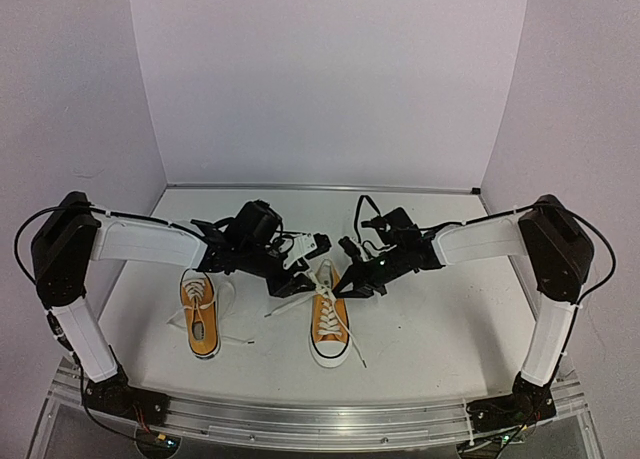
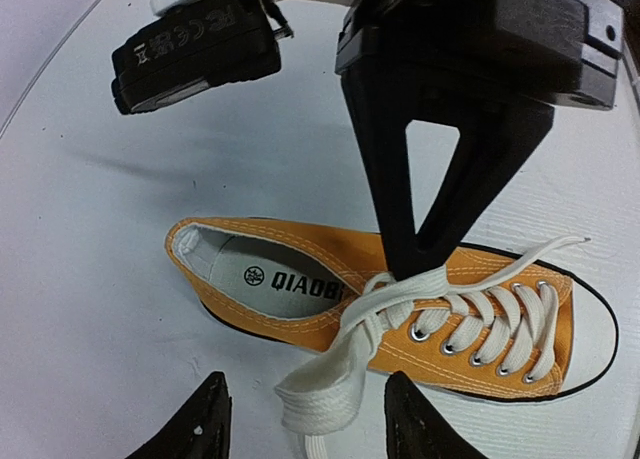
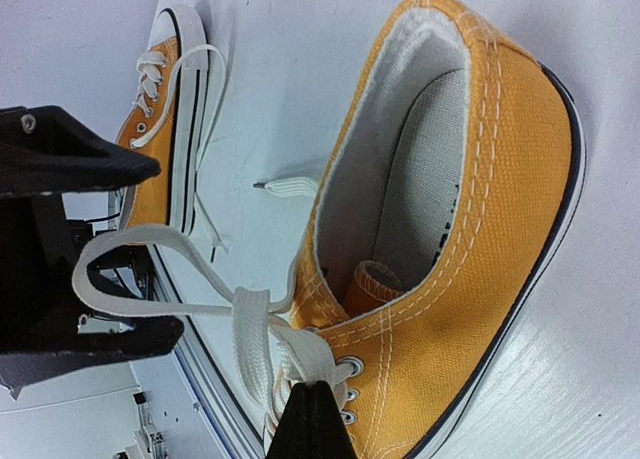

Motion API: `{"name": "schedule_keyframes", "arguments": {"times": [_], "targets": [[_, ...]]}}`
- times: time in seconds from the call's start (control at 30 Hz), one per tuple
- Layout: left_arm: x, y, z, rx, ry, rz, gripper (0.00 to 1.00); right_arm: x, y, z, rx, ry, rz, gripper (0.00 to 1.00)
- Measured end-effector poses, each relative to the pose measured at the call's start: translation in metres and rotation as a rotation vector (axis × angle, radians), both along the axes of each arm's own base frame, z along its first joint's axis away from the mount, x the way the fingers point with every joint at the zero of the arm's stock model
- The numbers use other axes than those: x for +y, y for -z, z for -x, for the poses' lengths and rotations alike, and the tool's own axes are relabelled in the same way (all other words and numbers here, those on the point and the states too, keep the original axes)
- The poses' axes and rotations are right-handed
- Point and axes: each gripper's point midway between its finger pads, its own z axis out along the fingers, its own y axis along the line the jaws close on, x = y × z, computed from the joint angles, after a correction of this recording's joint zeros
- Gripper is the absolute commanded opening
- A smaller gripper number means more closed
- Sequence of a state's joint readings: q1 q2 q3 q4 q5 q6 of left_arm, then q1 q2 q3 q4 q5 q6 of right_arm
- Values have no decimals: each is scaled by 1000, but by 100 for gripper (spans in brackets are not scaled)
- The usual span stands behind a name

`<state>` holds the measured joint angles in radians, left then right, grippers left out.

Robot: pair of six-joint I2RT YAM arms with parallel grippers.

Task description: Tie the shoes

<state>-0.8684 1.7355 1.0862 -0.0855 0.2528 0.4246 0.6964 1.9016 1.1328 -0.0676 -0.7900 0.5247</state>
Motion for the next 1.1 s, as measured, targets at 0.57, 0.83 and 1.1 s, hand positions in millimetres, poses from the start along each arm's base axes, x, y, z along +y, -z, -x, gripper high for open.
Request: {"name": "schedule_keyframes", "arguments": {"times": [0.57,0.83,1.1], "targets": [[-14,-1,-7,157,-57,100,29,-1,-3,-2,-15,9,2,0],[-15,6,-3,190,-51,97,1,-3,-2,-4,-23,22,13,0],[-12,13,8,224,-27,106,0,-14,-10,-4,-55,80,34,0]]}}
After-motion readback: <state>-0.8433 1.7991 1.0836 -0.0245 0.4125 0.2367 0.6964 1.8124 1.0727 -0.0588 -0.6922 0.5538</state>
